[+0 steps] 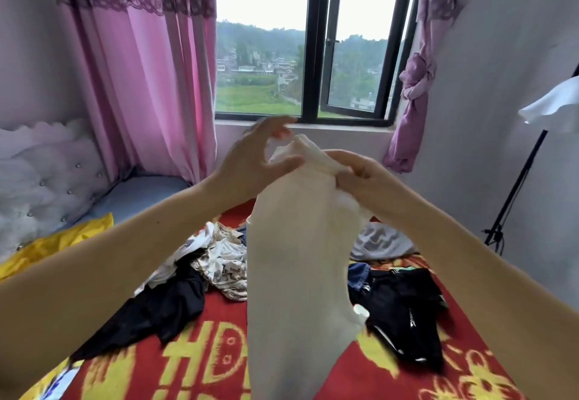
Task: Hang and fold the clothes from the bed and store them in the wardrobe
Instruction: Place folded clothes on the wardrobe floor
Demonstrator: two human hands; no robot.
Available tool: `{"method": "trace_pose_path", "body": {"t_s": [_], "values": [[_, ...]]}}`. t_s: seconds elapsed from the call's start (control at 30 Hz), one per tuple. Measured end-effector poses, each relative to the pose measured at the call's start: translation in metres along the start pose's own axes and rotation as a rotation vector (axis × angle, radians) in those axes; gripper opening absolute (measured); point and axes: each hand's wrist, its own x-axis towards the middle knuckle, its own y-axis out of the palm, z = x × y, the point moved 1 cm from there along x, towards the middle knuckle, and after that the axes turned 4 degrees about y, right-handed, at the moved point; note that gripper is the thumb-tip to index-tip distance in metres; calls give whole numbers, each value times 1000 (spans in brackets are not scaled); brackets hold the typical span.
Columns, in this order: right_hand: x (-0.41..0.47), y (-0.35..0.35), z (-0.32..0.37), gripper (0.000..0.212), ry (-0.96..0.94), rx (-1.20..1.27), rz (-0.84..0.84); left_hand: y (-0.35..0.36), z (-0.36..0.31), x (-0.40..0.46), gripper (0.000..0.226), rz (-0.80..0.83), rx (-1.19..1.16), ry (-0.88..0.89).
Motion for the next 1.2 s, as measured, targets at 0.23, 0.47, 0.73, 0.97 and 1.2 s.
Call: {"method": "trace_pose_path", "body": {"t_s": [0.23,0.47,0.73,0.97,1.2], "values": [[3,-31,21,48,-75,89,318,-12,-3,22,26,512,-253,-160],[12,-57,-3,33,44,39,302,-4,12,37,38,494,-211,-160],[88,-56,-79,18,121,-666,-152,61,71,91,30,319,501,-112],[110,-79,-22,23,-177,-605,-523,12,33,130,38,-78,676,231],[63,-56,-38,26,-204,-549,-224,21,47,45,38,-61,513,355]]}}
